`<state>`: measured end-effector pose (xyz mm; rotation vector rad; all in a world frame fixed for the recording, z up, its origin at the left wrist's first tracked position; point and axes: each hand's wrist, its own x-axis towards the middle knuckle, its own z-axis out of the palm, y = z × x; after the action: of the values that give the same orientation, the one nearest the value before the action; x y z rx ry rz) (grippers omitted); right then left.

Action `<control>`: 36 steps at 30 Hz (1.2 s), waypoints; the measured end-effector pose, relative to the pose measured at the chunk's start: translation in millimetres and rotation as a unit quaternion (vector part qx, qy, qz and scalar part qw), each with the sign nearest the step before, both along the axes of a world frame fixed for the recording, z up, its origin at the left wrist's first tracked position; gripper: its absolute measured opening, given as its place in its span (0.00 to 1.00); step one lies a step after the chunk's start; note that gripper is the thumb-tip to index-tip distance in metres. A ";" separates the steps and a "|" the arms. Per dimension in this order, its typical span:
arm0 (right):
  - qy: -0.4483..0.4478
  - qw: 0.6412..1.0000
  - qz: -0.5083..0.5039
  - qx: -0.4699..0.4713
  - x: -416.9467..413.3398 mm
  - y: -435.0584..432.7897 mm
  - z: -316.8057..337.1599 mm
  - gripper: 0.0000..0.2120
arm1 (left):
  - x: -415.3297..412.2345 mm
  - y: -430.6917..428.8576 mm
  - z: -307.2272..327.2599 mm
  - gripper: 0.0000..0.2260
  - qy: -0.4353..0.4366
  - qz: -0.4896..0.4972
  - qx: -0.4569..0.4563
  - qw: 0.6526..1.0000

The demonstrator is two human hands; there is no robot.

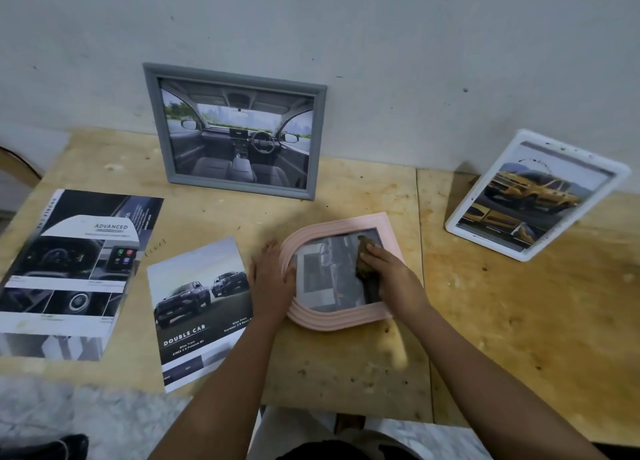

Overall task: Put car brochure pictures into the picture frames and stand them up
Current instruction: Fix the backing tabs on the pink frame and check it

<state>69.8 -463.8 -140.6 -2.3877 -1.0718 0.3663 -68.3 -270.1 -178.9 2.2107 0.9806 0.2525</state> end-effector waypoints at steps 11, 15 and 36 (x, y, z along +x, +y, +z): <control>0.019 0.926 -0.366 0.096 23.3 -56.4 44.7 0.20 | -7.0 0.8 8.0 0.28 0.010 -0.033 0.021 0.999; 0.056 0.923 -0.373 -0.069 2.3 -91.2 17.3 0.26 | -9.7 -0.7 11.5 0.28 -0.006 -0.032 -0.018 0.999; 0.225 0.901 -0.372 -0.001 -5.1 -26.0 29.9 0.11 | -6.4 -18.2 56.9 0.15 -0.201 0.181 -0.505 0.820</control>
<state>64.7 -489.7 -110.7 -2.3325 0.0707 0.5857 -74.7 -288.3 -122.1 0.9421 0.9602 0.2664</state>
